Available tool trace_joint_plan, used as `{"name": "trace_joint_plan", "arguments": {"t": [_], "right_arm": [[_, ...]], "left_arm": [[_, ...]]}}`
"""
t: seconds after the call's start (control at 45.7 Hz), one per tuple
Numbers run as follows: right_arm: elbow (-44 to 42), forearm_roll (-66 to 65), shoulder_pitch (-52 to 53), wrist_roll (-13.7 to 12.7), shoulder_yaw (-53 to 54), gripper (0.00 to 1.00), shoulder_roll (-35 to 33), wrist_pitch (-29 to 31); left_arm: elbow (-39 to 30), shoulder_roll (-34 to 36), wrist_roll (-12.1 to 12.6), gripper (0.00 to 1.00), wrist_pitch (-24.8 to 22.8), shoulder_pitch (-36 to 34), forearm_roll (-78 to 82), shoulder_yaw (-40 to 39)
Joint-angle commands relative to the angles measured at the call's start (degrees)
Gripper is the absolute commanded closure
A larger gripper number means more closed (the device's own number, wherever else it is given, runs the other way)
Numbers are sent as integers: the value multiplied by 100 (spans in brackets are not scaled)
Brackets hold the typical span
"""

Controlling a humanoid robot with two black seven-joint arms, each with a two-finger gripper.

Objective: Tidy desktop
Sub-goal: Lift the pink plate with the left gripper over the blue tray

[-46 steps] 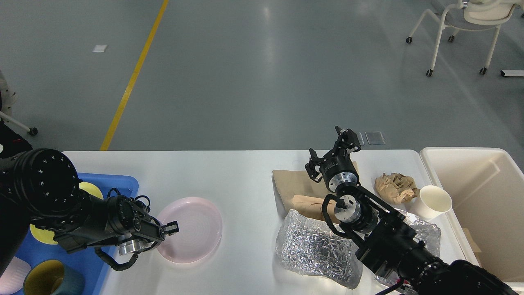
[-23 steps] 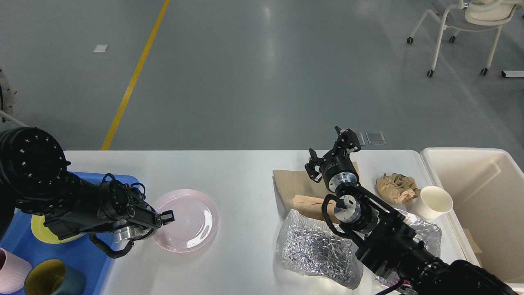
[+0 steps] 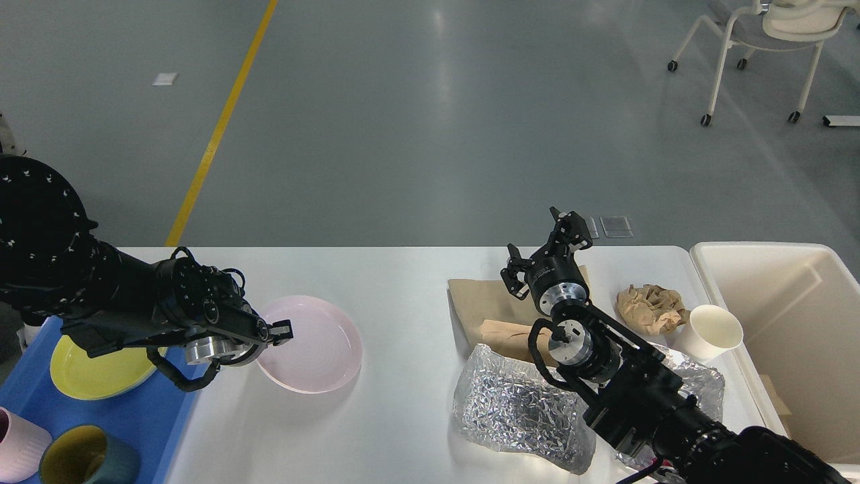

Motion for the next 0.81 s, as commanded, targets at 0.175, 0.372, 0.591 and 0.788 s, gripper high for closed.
{"name": "trace_joint_plan", "arguments": {"t": [0.175, 0.372, 0.591, 0.788], "right_arm": [[-8, 1, 0, 0, 0, 0, -3, 0], [-8, -7, 0, 0, 0, 0, 6, 0], [-8, -7, 0, 0, 0, 0, 6, 0], [-8, 1, 0, 0, 0, 0, -3, 0]], "left_arm": [[-148, 3, 329, 100, -650, -584, -8, 6], [-578, 3, 347, 100, -1010, -1313, 0, 32], [-631, 109, 452, 100, -1950, -2096, -8, 41], [-649, 126, 619, 100, -2364, -2579, -8, 32]]}}
